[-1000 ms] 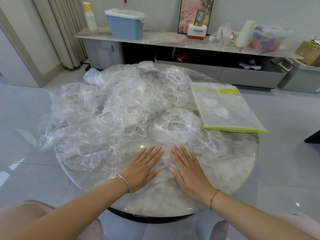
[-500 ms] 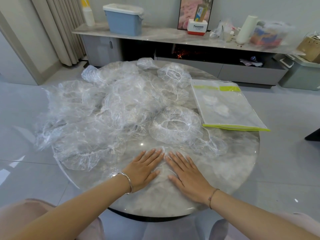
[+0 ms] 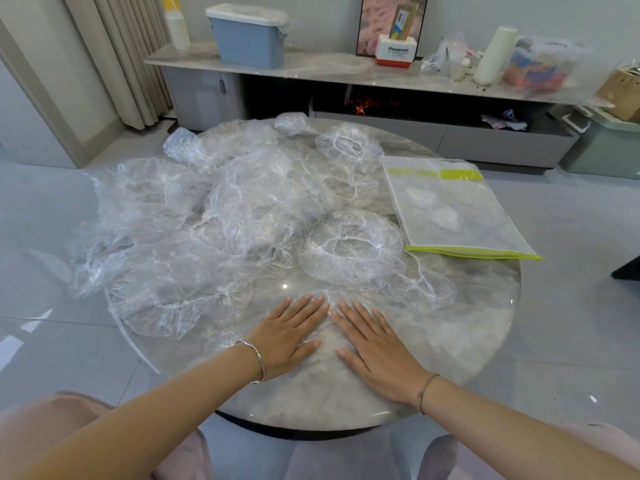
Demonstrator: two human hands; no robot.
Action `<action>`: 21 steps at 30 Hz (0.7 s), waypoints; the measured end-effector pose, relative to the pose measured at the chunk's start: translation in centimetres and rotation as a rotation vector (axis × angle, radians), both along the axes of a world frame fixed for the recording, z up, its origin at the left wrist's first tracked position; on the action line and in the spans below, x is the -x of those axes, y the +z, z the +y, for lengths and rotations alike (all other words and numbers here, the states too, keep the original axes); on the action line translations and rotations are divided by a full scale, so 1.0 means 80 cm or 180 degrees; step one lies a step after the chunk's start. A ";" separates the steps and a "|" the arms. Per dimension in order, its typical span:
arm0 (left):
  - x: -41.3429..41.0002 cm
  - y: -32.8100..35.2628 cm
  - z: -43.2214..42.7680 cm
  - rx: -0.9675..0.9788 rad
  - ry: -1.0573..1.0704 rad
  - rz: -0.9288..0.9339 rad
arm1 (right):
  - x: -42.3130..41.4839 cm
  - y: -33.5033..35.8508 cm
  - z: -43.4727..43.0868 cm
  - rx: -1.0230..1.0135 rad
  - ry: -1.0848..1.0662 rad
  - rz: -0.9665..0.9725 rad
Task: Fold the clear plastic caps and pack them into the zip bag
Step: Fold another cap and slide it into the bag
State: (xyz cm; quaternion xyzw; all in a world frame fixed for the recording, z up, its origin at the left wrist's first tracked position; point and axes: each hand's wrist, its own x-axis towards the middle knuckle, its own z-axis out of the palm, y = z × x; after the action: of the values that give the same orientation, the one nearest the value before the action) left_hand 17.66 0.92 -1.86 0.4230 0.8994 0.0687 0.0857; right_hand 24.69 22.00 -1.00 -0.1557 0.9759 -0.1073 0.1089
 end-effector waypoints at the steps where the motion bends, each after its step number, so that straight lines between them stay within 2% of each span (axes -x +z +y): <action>1: 0.002 0.001 -0.001 -0.0001 -0.0011 -0.0014 | 0.000 0.001 0.000 0.0005 0.0010 0.0016; 3: 0.004 0.006 -0.004 -0.0108 0.0023 -0.0048 | 0.000 0.005 0.001 0.0063 -0.0018 0.0149; 5: 0.005 0.015 -0.008 -0.0271 0.0143 -0.0034 | 0.000 0.010 0.000 0.0148 0.0003 0.0588; 8: 0.000 0.034 -0.008 -0.0360 0.0237 -0.0052 | -0.001 0.012 0.000 0.0091 0.0307 0.1290; 13: -0.007 0.060 -0.005 -0.0866 0.0355 -0.0063 | 0.000 0.009 0.011 -0.0020 0.0693 0.2024; 15: -0.004 0.051 -0.008 -0.0930 0.0090 -0.0008 | 0.000 0.010 0.023 -0.0033 0.0519 0.2017; 17: 0.001 0.034 -0.011 -0.0630 -0.0180 -0.0027 | -0.004 0.011 0.035 0.0050 0.0386 0.1818; 21: -0.002 0.012 -0.013 -0.0039 -0.0431 -0.0029 | -0.013 0.006 0.037 -0.0032 0.0975 0.1469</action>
State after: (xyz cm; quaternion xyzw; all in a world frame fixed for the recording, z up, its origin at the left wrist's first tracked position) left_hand 17.85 -0.09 -0.94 0.4832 0.8679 0.0701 0.0917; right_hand 25.69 24.99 -0.56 -0.3213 0.9405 -0.0464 -0.1005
